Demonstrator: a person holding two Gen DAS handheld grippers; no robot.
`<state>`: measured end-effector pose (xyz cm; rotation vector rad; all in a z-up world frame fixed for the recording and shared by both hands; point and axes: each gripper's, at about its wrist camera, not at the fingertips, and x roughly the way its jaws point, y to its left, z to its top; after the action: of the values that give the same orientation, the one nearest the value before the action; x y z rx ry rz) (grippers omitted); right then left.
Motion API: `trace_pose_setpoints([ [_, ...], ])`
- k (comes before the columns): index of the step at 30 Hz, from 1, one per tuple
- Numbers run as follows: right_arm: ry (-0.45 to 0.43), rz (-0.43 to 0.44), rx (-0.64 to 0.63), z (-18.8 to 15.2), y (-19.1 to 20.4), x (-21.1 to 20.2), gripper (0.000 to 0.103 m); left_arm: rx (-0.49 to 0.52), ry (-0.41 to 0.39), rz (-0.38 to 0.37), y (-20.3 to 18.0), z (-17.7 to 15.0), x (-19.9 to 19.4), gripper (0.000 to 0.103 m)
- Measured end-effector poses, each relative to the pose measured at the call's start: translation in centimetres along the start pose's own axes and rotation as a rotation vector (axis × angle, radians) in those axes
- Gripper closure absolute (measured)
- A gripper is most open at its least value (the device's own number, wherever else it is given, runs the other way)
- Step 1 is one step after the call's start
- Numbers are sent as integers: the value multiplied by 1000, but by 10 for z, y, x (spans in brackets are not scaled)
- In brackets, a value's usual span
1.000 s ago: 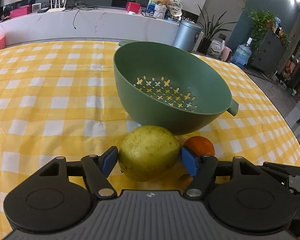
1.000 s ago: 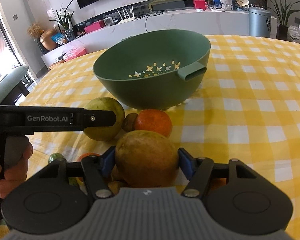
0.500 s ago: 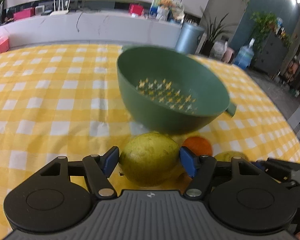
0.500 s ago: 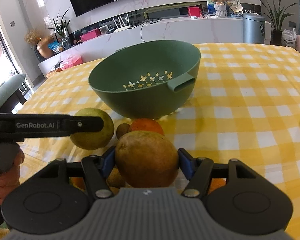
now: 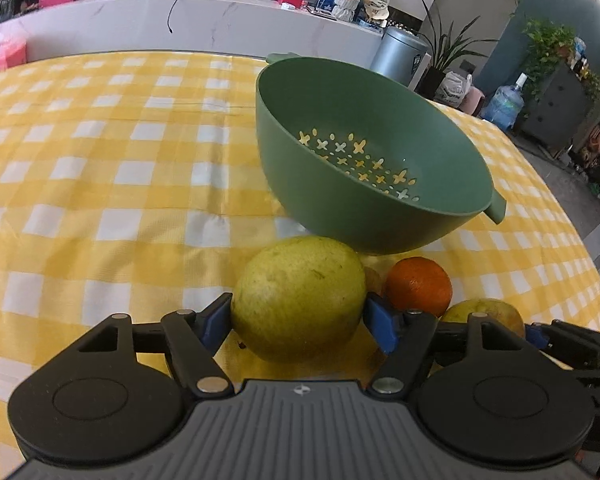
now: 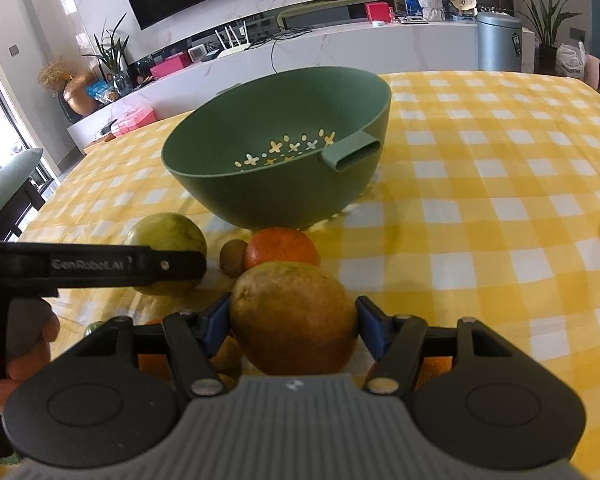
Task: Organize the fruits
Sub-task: 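Lift the pear with the left tool while the right tool lifts the apple over the colander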
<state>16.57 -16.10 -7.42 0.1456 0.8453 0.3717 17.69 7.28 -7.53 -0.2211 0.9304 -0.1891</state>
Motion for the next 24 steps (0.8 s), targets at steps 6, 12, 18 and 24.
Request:
trace_pose_setpoints([
  [6,-2,0,0,-1,-1,0,40,4,-6,11,-2,-1,-2,24],
  [12,-32,2,-7,0,-1,-8,40,21,-44,17,-10,-1,-18,24],
  [18,-81,12,-23,3,2,-22,40,43,-112,-23,-21,-2,-55,24],
  [24,-146,26,-79,22,9,-39,40,102,-180,-35,-38,20,-77,24],
])
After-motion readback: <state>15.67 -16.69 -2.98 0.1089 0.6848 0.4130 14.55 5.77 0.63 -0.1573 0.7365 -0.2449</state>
